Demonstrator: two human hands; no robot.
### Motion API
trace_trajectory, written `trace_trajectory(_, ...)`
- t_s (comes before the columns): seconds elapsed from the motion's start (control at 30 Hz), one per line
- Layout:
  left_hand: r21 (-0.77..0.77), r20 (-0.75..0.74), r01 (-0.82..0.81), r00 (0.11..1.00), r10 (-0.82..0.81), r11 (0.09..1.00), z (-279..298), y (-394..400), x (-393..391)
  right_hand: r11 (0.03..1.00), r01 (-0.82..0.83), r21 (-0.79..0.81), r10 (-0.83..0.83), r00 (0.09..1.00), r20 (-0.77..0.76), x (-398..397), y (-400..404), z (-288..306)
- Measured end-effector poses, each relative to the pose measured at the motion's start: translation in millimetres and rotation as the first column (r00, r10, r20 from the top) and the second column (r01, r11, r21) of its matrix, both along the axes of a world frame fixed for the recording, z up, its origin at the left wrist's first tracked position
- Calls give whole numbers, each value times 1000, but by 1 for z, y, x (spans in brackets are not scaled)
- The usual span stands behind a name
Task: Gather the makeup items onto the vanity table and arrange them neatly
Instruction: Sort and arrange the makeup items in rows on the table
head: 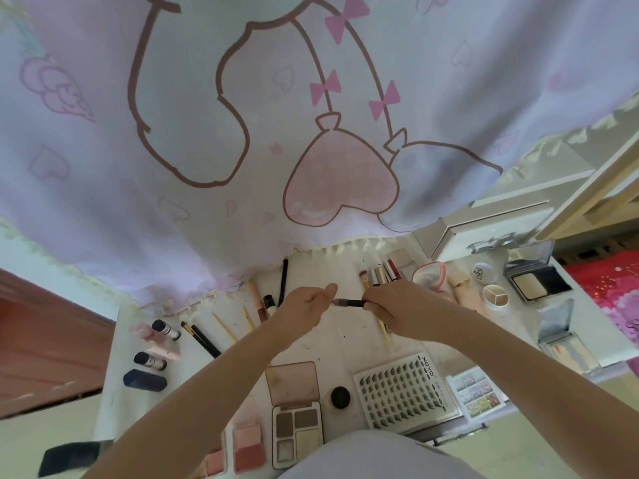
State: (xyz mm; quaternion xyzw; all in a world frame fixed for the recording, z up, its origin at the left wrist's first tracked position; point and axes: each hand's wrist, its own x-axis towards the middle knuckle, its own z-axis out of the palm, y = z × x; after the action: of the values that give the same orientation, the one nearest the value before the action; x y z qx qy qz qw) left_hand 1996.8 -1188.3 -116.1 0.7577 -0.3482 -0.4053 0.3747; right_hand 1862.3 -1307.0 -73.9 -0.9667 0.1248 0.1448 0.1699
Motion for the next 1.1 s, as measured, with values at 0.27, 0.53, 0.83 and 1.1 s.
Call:
trace_trajectory(0.27,63,-268,-611,751,603,789,15,34,67,974,193,-122,-192,981,20,-35,-28,-2)
trace_trajectory(0.53,-71,-265,-127,959,104,989,14,15,18,991,90,99,-108,975,196,-15,-3,-10)
trace_trajectory(0.83,-64,-319,-22,948,0,998,7,15,10,991,79,112,-99,978,186,-19,0,-10)
trace_trajectory(1.1,-41,-261,13,965,-23,999,-2,15,10,989,68,129,-88,982,164,-17,3,-14)
